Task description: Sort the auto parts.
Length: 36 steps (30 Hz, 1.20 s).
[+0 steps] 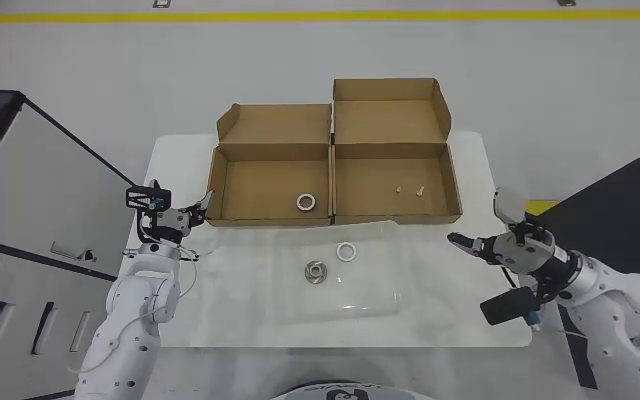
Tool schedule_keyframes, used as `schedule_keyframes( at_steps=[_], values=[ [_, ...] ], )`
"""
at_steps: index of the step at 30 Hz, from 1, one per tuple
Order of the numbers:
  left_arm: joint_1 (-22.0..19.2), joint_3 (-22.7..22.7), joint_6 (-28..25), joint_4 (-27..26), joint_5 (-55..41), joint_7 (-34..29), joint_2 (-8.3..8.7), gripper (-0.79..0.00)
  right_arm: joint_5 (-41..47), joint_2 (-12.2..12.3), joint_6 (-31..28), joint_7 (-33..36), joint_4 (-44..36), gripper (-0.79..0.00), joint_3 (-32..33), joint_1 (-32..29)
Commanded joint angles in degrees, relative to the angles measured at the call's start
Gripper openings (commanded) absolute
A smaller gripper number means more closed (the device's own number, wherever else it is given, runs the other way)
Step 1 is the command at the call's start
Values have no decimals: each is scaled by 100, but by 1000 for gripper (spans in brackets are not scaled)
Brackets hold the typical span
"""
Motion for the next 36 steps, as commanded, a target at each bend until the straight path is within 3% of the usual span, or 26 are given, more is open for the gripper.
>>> schedule_keyframes(
  at_steps=[1,28,32,36],
  values=[
    [0,0,0,0,0,0,0,0,12,0,0,-27,26,0,32,-23],
    [0,0,0,0,0,0,0,0,12,0,0,-27,26,0,32,-23],
    [18,74,-199,-448,257,-104,8,0,12,0,0,-27,26,0,32,-23],
    [87,216,-429,-1055,627,-664,20,0,12,0,0,-27,26,0,32,-23]
  ],
)
